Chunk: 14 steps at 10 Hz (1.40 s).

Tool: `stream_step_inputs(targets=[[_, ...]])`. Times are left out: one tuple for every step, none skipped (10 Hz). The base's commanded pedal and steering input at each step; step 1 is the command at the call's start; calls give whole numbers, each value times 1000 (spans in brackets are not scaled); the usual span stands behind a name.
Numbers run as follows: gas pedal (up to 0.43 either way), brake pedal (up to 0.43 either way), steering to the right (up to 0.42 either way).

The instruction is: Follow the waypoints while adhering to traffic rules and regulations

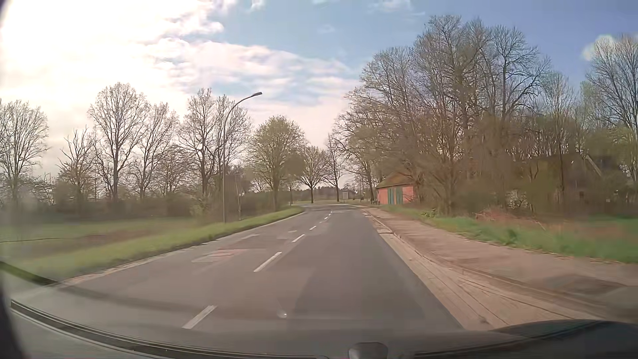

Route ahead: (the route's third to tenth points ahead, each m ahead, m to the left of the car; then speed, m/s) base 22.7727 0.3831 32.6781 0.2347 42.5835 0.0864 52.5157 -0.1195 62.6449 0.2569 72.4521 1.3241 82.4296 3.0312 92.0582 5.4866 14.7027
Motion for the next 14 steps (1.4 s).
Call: stream_step_inputs(targets=[[87,0,18],[87,0,11],[87,0,8],[87,0,8],[87,0,8],[87,0,6],[87,0,2],[87,0,-1],[87,0,-1],[87,0,-1],[98,0,-1],[98,0,-1],[98,0,-1],[98,6,-1]])
